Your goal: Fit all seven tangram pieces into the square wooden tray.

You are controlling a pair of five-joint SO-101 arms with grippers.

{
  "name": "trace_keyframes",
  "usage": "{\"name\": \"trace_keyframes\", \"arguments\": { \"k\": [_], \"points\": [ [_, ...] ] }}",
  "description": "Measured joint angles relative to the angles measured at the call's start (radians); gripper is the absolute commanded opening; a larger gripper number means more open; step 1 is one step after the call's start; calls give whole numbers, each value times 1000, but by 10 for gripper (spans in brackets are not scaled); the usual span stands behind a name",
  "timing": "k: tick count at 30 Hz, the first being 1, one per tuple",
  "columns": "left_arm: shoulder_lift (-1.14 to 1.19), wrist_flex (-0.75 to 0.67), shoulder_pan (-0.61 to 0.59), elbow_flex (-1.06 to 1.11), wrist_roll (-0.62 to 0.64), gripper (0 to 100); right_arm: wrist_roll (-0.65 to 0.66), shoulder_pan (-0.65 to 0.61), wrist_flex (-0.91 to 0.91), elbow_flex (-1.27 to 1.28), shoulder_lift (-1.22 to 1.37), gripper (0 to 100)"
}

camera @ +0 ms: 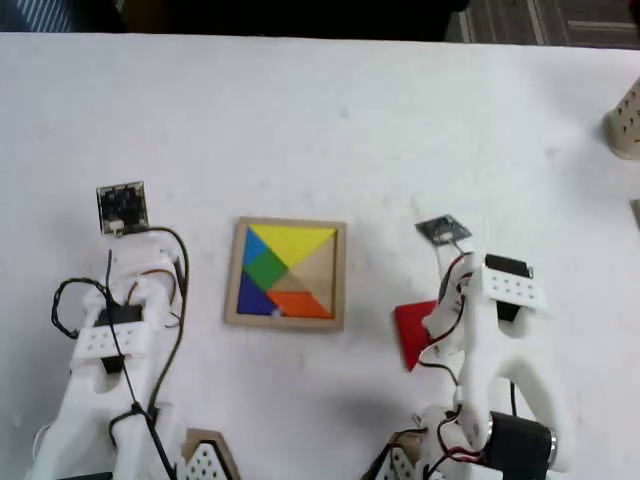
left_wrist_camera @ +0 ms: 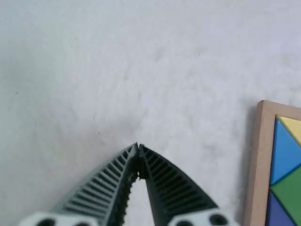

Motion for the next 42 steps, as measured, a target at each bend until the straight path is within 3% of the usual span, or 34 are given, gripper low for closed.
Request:
{"name": "trace_keyframes", "arguments": {
  "k": [9,20,28,36,42],
  "points": [
    [0,0,0,0,0,20,-143,-64,-51,15,5,18],
    [0,0,0,0,0,20,-150,-52,-52,-68,172,18],
    [0,0,0,0,0,20,-204,-49,-52,-245,308,18],
    [0,0,0,0,0,20,-236,-129,-43,-517,526,18],
    [0,0,0,0,0,20,-239,-173,-41,-589,546,18]
  ]
}}
